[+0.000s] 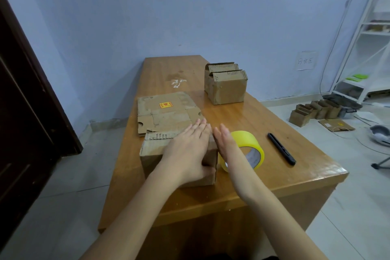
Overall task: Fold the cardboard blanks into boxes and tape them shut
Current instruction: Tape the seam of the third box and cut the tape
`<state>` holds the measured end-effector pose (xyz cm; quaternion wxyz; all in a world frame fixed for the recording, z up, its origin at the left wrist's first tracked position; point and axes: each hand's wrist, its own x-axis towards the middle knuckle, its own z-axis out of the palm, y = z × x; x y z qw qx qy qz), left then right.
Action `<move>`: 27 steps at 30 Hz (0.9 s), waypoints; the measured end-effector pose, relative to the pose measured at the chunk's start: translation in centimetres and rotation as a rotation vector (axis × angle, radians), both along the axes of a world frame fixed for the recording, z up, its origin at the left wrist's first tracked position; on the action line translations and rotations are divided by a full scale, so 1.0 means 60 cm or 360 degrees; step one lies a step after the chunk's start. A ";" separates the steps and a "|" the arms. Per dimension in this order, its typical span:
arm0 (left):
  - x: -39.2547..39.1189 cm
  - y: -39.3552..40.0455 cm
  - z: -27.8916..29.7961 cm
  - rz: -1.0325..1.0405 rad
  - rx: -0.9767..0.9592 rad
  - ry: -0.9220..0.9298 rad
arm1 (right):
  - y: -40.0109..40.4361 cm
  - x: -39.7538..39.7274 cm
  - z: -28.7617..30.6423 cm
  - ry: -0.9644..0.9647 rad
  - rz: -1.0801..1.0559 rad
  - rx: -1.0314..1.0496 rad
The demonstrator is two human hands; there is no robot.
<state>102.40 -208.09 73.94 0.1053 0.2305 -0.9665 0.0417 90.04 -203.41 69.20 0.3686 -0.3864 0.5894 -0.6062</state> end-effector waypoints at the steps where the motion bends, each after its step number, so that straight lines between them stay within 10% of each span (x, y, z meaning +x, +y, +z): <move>1: 0.000 0.000 0.000 -0.0001 0.0013 0.0004 | 0.003 0.009 0.001 0.0245 -0.0064 -0.0005; 7: -0.001 0.000 -0.002 0.0021 -0.0008 0.0024 | 0.056 0.031 0.039 0.0319 0.0158 -0.0267; 12: 0.001 0.003 0.000 0.0048 -0.0023 0.0009 | 0.108 -0.023 0.061 0.0626 -0.0560 -0.0478; 15: 0.003 0.004 -0.001 0.0036 -0.0031 0.0014 | 0.097 -0.129 0.039 0.1369 -0.1056 0.0479; 18: 0.002 0.001 -0.002 0.0026 -0.0029 0.0002 | 0.102 -0.192 0.012 0.1703 -0.0869 0.1426; 22: 0.002 0.000 -0.001 0.0021 -0.0030 -0.0021 | 0.101 -0.196 -0.017 0.2015 -0.0638 0.1466; 27: 0.001 0.002 -0.002 0.0030 -0.0033 -0.0029 | 0.089 -0.173 0.008 0.1079 -0.0674 0.0862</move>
